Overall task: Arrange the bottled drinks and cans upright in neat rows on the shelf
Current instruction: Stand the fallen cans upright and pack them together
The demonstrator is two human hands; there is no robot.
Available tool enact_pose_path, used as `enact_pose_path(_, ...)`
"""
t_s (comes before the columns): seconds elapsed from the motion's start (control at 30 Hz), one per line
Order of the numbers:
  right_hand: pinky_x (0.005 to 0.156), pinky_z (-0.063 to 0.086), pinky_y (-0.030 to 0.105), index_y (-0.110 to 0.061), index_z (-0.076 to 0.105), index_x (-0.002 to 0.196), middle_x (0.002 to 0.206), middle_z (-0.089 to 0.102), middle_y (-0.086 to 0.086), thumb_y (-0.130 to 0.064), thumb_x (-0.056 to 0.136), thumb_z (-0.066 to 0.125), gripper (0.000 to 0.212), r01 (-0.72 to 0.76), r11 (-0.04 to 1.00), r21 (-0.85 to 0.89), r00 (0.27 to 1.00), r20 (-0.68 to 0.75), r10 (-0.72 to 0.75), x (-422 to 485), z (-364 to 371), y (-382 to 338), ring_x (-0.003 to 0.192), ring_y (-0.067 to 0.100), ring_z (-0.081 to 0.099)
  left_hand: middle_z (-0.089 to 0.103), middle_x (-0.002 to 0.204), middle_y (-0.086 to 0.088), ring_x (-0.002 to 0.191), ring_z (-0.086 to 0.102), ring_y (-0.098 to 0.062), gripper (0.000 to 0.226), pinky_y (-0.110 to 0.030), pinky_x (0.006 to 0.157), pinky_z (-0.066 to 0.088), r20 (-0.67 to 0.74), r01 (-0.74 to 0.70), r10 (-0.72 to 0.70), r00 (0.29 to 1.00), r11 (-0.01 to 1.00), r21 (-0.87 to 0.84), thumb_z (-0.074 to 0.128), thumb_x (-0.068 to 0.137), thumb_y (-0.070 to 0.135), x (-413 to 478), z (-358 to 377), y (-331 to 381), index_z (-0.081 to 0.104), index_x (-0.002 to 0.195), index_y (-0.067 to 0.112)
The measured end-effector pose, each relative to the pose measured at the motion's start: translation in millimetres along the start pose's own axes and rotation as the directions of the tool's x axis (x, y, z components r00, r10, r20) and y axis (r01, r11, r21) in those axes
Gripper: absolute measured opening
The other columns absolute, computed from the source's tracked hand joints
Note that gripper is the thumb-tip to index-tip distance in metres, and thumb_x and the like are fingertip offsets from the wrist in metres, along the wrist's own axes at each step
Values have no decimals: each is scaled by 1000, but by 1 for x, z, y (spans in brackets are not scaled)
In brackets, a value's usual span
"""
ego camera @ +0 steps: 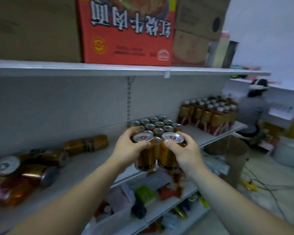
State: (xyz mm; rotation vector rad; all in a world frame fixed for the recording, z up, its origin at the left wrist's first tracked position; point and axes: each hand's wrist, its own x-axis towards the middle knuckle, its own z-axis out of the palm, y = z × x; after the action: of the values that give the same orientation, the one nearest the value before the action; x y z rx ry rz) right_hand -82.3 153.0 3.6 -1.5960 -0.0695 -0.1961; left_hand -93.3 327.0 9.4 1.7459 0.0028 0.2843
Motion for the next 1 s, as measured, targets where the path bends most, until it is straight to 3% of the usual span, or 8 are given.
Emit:
enact_pose_path(0.23, 75, 53, 28, -23, 60, 114, 103, 65, -6, -28, 75, 80, 44, -28, 987, -160, 997, -74, 17, 38, -117, 18, 94, 11, 62, 54, 134, 1, 117, 55, -17, 77, -38, 98, 48, 180, -53, 3, 984, 959, 278, 79, 66, 39, 31, 114, 8, 51, 135, 20)
enact_pose_path(0.37, 67, 43, 18, -27, 52, 119, 100, 56, -15, -28, 78, 78, 49, -46, 981, -188, 995, -92, 29, 67, -143, 35, 89, 2, 54, 52, 138, 2, 119, 51, -13, 71, -30, 99, 44, 249, -111, 20, 968, 929, 354, 78, 72, 33, 62, 145, 2, 51, 136, 21)
enact_pose_path(0.47, 72, 44, 22, -25, 53, 122, 103, 57, -12, -29, 78, 78, 52, -74, 970, -232, 992, -115, 48, 101, -148, 49, 96, 10, 55, 53, 132, 8, 108, 51, -4, 71, -21, 87, 43, 292, -140, 34, 956, 925, 352, 77, 73, 27, 91, 160, -1, 48, 138, 23)
enact_pose_path(0.57, 78, 45, 25, -23, 53, 127, 109, 59, -9, -30, 77, 79, 57, -99, 961, -257, 992, -104, 75, 143, -150, 67, 104, 14, 56, 58, 97, 23, 79, 53, 10, 36, -5, 64, 39, 342, -219, 66, 937, 876, 430, 73, 74, 23, 128, 173, -5, 59, 106, 31)
enact_pose_path(0.63, 91, 45, 33, -23, 47, 136, 123, 53, -4, -35, 77, 79, 68, -126, 950, -285, 991, -87, 105, 172, -149, 81, 115, 18, 51, 61, 89, 13, 76, 55, 6, 21, -10, 58, 40, 369, -260, 69, 927, 828, 498, 71, 75, 24, 153, 181, -9, 64, 95, 26)
enact_pose_path(0.73, 96, 43, 37, -23, 39, 143, 140, 44, 2, -40, 78, 77, 78, -155, 934, -322, 988, -41, 150, 211, -148, 95, 128, 25, 44, 56, 100, -4, 91, 48, -12, 32, -22, 68, 40, 415, -312, 49, 908, 741, 595, 69, 77, 27, 185, 192, -17, 64, 106, 15)
enact_pose_path(0.83, 91, 42, 31, -25, 41, 141, 131, 46, -4, -39, 77, 78, 76, -146, 931, -334, 987, 17, 161, 239, -144, 107, 121, 19, 47, 54, 104, -4, 100, 43, -12, 34, -28, 75, 39, 428, -315, 2, 904, 681, 661, 68, 77, 31, 208, 201, -28, 63, 105, 12)
enact_pose_path(1.0, 72, 47, 18, -26, 57, 111, 100, 62, -13, -27, 76, 80, 42, -86, 939, -333, 976, 160, 146, 268, -135, 133, 96, 9, 61, 40, 104, 4, 98, 39, -13, 41, -23, 61, 26, 351, -266, -83, 933, 499, 825, 63, 76, 48, 222, 207, -56, 52, 105, 22)
